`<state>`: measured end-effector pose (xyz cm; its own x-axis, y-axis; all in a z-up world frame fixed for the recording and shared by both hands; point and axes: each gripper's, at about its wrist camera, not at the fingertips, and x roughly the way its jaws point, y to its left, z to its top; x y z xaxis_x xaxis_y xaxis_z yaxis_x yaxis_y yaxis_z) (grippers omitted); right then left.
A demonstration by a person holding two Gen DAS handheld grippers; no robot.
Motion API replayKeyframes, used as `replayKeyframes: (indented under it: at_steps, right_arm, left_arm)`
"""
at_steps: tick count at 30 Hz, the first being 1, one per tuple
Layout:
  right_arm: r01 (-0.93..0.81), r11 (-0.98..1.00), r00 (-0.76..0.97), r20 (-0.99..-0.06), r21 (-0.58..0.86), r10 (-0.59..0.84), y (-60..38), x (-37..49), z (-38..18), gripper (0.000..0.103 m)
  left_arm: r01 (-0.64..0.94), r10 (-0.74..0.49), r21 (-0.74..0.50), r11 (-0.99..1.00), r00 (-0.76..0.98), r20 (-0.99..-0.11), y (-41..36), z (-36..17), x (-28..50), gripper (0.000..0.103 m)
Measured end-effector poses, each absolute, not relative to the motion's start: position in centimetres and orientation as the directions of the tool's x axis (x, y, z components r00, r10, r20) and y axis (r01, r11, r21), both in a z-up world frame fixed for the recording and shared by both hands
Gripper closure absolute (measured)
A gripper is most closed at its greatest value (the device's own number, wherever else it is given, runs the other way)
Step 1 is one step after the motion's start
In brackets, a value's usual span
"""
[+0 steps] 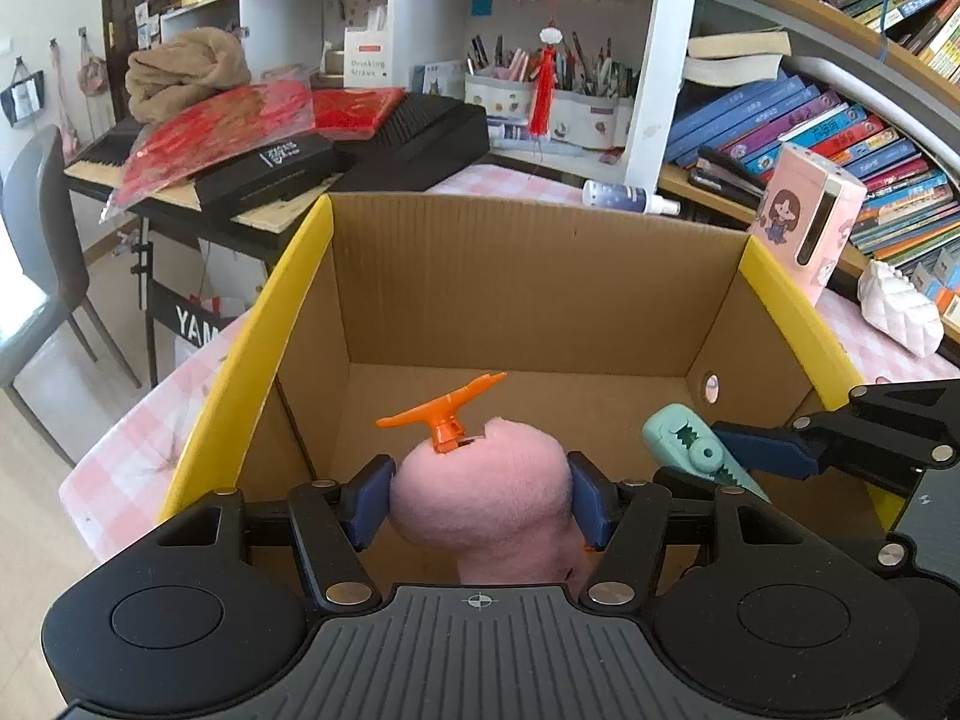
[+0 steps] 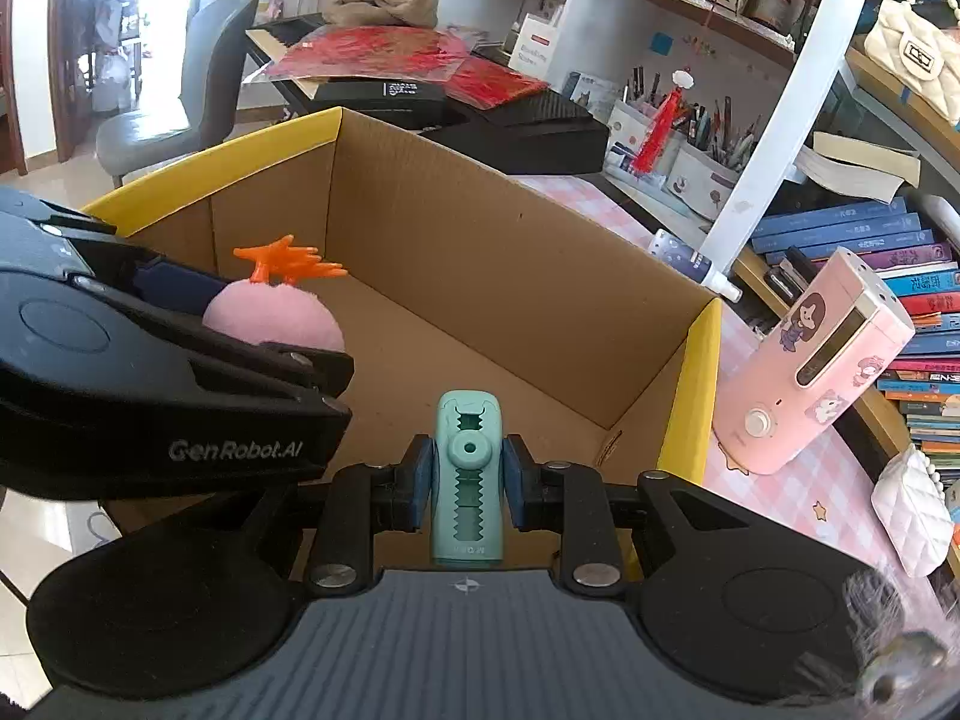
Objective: Organize objects
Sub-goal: 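Lower the plush into the box with the left gripper while the right drops the teal gadget in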
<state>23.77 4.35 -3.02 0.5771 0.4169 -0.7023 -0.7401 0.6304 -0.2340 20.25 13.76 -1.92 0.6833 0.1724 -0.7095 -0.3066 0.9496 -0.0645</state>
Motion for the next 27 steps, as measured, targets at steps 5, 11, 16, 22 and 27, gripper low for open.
replayKeyframes:
  at_steps: [5, 11, 16, 22, 27]
  right_arm:
    - [-0.741, 0.63, 0.576, -0.7, -0.231, 0.421, 4.4, 24.0, -3.0, 0.079]
    - [-0.735, 0.638, 0.586, -0.688, -0.229, 0.429, 4.2, 23.6, -2.8, 0.078]
    - [-0.71, 0.657, 0.634, -0.635, -0.253, 0.441, 3.6, 21.9, -1.6, 0.051]
    - [-0.678, 0.693, 0.676, -0.577, -0.246, 0.458, 2.1, 19.8, 0.3, 0.051]
    - [-0.626, 0.744, 0.722, -0.534, -0.235, 0.439, 0.1, 17.1, 1.3, 0.051]
  left_arm:
    - [-0.31, 0.184, -0.054, 0.949, 0.686, -0.704, 13.6, -1.8, 20.1, 0.04]
    - [-0.301, 0.176, -0.066, 0.951, 0.708, -0.683, 13.4, -1.0, 19.3, 0.032]
    - [-0.29, 0.168, -0.101, 0.952, 0.768, -0.618, 12.8, 0.6, 17.4, 0.02]
    - [-0.274, 0.148, -0.153, 0.949, 0.82, -0.553, 12.8, 2.8, 14.8, 0.019]
    - [-0.273, 0.144, -0.177, 0.946, 0.838, -0.526, 12.9, 3.6, 11.7, 0.016]
